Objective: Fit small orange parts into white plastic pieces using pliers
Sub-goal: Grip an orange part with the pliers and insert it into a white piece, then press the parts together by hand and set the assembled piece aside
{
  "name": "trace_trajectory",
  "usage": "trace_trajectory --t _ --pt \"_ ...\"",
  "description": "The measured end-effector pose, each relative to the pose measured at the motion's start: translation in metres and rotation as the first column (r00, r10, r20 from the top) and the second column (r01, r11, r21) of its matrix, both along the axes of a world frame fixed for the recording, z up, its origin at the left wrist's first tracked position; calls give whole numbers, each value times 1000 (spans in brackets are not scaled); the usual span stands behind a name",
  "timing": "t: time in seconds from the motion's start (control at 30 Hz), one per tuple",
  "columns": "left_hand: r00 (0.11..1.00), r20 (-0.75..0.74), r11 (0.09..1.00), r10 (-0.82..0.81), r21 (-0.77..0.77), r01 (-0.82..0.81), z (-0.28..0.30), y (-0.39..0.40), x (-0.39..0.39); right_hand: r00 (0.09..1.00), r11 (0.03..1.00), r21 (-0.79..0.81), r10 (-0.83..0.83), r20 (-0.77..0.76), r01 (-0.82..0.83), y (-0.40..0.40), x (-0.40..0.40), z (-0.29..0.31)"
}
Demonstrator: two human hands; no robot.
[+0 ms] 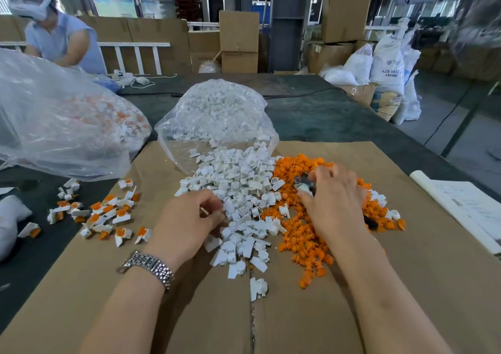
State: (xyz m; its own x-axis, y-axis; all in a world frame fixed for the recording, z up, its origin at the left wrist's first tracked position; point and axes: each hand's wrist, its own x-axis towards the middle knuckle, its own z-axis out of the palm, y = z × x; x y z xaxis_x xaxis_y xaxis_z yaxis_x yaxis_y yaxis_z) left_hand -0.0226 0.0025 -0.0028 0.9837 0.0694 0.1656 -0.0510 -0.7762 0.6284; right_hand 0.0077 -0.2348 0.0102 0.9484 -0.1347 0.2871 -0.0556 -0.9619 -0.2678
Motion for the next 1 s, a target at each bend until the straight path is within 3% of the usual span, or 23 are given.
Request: trace_trajectory --t 0.13,0.27,0.37,0.5,0.7,0.77,0.87,0.93,1.0 --pt "999 14 957 36 -289 -30 4 0 -1 967 978 45 209 -145 -205 6 -13 2" --pt "999 -29 862 45 -503 -53 7 0 -3 958 972 -61 210 -198 -226 10 -15 2" --pt "996 -89 751 2 -658 -60 10 -2 -4 955 959 -138 218 -200 -248 9 -11 1" --pt "987 -133 579 -93 -813 -55 12 -6 -5 939 950 -88 276 -207 -299 9 -10 -3" --pt "975 -124 343 -187 -938 -54 11 -5 -3 948 942 -135 290 -130 -307 7 -12 -1" --pt "970 -109 307 -217 -951 -38 10 -4 -3 957 959 -25 282 -66 -284 5 -10 -1" --pt "957 -81 299 -278 -954 6 10 -5 -3 962 906 323 263 77 -273 3 -8 3" --pt "948 -53 285 -315 -958 41 12 -6 -5 947 739 596 282 153 -316 4 -12 8" --pt "945 -29 277 -326 -959 66 13 -8 -5 921 549 759 347 174 -350 8 -17 12"
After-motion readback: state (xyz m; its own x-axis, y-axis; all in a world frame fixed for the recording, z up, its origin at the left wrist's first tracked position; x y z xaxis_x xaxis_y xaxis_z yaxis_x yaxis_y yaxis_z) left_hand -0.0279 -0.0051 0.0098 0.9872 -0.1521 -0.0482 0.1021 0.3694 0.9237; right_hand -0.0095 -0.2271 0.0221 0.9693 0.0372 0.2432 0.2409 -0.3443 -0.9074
